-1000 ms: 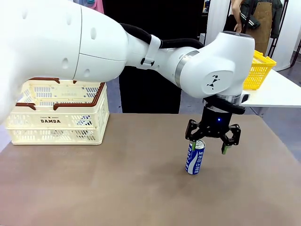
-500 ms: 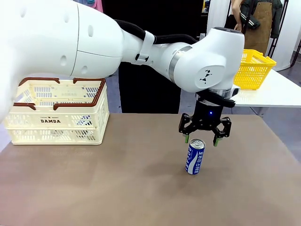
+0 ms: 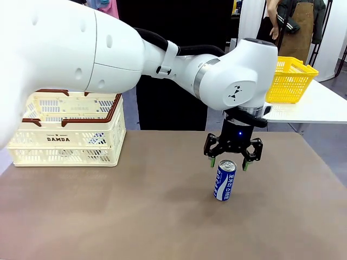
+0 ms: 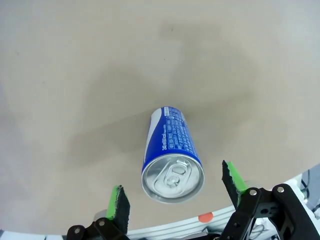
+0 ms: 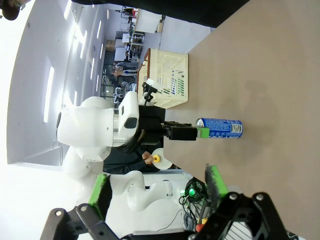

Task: Place the drinks into the Shopping basket.
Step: Pick up one drink and place it into the Shopping basket.

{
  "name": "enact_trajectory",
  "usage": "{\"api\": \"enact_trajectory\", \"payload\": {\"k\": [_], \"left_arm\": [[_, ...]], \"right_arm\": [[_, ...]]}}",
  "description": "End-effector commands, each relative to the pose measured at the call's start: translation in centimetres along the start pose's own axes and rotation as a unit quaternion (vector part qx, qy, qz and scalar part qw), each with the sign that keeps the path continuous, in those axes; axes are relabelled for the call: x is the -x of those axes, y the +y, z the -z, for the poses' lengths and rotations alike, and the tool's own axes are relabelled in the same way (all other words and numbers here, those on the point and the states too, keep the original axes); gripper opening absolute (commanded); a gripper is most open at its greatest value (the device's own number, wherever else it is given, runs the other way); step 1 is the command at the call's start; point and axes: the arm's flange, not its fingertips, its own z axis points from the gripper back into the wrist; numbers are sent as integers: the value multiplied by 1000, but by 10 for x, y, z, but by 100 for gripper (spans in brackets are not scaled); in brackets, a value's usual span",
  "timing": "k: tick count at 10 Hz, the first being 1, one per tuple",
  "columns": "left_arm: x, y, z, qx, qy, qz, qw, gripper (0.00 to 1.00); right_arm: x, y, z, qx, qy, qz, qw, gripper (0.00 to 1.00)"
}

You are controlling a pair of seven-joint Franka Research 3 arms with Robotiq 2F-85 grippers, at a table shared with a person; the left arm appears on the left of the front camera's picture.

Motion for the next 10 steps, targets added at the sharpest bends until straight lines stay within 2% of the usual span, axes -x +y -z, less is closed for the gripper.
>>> {"api": "enact_trajectory", "payload": {"k": [1, 4, 10], "left_arm": [[5, 0, 18, -14, -9, -16, 1000, 100], [5, 0, 37, -14, 7, -16, 1000, 100], [-3, 4, 52, 3, 1, -16, 1000, 100]], "right_arm": [[-2, 2, 0, -11, -5, -7, 1000, 100], [-2, 2, 0, -11, -5, -7, 1000, 100], [-2, 2, 0, -11, -5, -7, 1000, 100]]}}
